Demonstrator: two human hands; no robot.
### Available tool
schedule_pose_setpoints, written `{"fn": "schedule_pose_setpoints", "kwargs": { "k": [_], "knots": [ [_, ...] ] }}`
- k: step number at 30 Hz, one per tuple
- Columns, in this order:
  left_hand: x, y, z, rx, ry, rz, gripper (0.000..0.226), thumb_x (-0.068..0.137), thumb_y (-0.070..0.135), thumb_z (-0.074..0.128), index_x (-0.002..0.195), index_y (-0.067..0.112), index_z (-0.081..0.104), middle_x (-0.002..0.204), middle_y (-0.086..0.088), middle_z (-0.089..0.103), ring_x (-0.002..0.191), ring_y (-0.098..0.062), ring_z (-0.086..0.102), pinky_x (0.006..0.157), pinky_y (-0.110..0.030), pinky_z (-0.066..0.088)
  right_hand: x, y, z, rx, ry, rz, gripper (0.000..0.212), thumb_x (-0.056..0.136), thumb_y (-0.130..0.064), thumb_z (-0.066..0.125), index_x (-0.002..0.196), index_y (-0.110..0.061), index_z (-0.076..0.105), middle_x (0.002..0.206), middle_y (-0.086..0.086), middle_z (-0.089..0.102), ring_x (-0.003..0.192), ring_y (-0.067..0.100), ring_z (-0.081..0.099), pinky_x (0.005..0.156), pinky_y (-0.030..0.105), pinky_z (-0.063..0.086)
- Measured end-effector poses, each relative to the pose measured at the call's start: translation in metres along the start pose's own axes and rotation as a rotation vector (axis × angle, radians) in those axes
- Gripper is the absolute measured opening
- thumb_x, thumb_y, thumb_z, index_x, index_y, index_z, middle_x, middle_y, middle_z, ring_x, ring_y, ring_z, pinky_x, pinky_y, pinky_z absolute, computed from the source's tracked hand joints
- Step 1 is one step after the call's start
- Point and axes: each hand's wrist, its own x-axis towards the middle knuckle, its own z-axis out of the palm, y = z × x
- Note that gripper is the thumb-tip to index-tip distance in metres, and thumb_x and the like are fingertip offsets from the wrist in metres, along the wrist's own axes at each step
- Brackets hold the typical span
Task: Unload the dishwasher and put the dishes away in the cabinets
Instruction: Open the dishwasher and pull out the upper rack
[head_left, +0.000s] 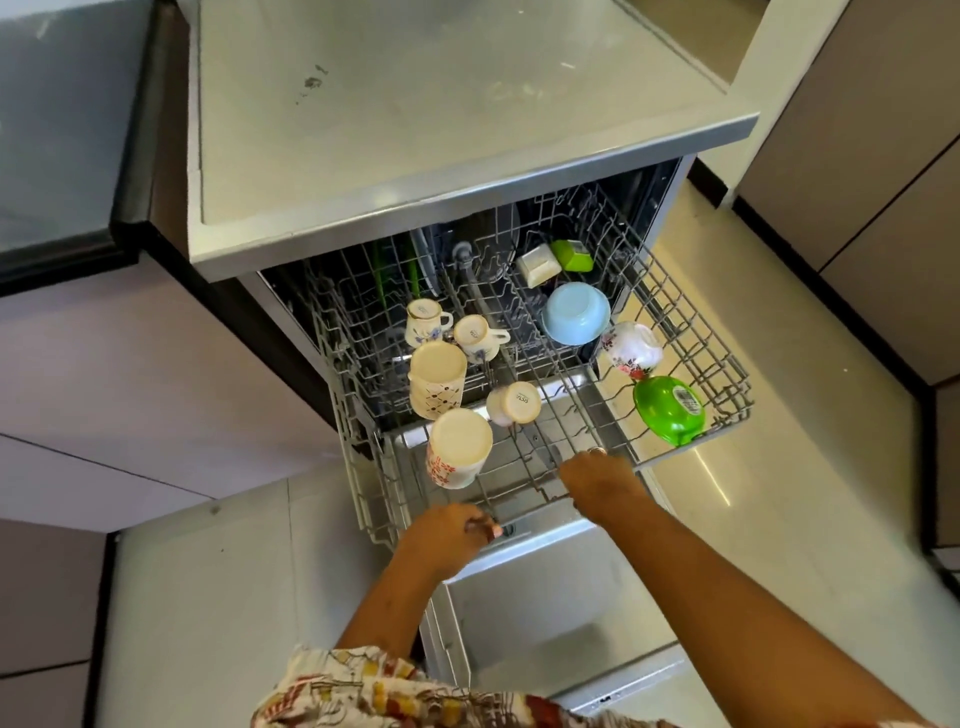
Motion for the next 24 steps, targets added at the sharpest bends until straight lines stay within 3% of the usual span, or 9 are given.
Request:
{"fn": "schedule_pose_setpoints", "kwargs": {
  "k": [2,4,6,8,11,19,24],
  "knots": [
    [0.003,0.005,0.006,-0.021,0.058,0.004,0.037,0.088,0.045,0.057,0.113,0.018,0.062,0.110,-0.004,0.068,0.098,-0.020,0.062,0.083,-0.030,0.051,0.002,0.015,0.005,-0.036,0.010,0.055,0.031,0.094,-0.010,0.049,0.124,-0.010,0.054,0.128,0.009,0.057,0.119,0.026,0.054,0.099,0.039,0.041],
    [0.005,0.012,0.015,-0.061,0.125,0.045,0.049,0.089,0.046,0.055,0.130,0.020,0.049,0.124,-0.006,0.062,0.110,-0.022,0.059,0.094,-0.035,0.049,0.003,0.025,0.012,-0.068,0.036,0.081,0.031,0.094,-0.010,0.045,0.124,-0.012,0.055,0.128,0.008,0.059,0.118,0.026,0.056,0.097,0.036,0.042],
    [0.006,0.021,0.025,-0.015,0.146,0.102,0.051,0.094,0.044,0.046,0.141,0.027,0.034,0.131,-0.006,0.057,0.115,-0.024,0.057,0.095,-0.035,0.046,0.005,0.028,0.017,-0.068,0.037,0.082,0.031,0.094,-0.009,0.045,0.124,-0.011,0.055,0.128,0.008,0.059,0.119,0.026,0.056,0.095,0.036,0.044],
    [0.009,0.024,0.030,0.127,0.141,0.148,0.041,0.098,0.041,0.037,0.138,0.030,0.040,0.124,-0.004,0.062,0.107,-0.020,0.061,0.088,-0.030,0.048,0.006,0.028,0.019,-0.052,0.034,0.078,0.032,0.094,-0.009,0.046,0.124,-0.011,0.055,0.129,0.008,0.058,0.120,0.027,0.055,0.096,0.036,0.044],
    [0.010,0.024,0.029,0.126,0.099,0.154,0.039,0.100,0.040,0.034,0.133,0.027,0.048,0.122,-0.003,0.063,0.107,-0.018,0.060,0.086,-0.024,0.044,0.006,0.027,0.019,-0.030,0.059,0.075,0.032,0.094,-0.009,0.044,0.124,-0.011,0.055,0.129,0.007,0.057,0.121,0.027,0.054,0.096,0.035,0.042],
    [0.007,0.022,0.041,0.182,0.044,0.157,0.041,0.100,0.038,0.033,0.138,0.027,0.044,0.129,-0.002,0.060,0.114,-0.019,0.058,0.095,-0.027,0.044,-0.011,0.028,0.024,-0.062,0.055,0.051,0.034,0.094,-0.006,0.041,0.123,-0.011,0.057,0.129,0.008,0.058,0.121,0.027,0.053,0.098,0.036,0.041],
    [-0.003,0.025,0.048,0.190,0.014,0.143,0.039,0.101,0.036,0.032,0.137,0.028,0.044,0.119,-0.006,0.063,0.103,-0.020,0.061,0.082,-0.027,0.046,-0.023,0.028,0.027,-0.072,0.010,0.039,0.034,0.094,-0.005,0.040,0.124,-0.010,0.056,0.129,0.008,0.057,0.122,0.026,0.053,0.097,0.034,0.041]
  ]
}}
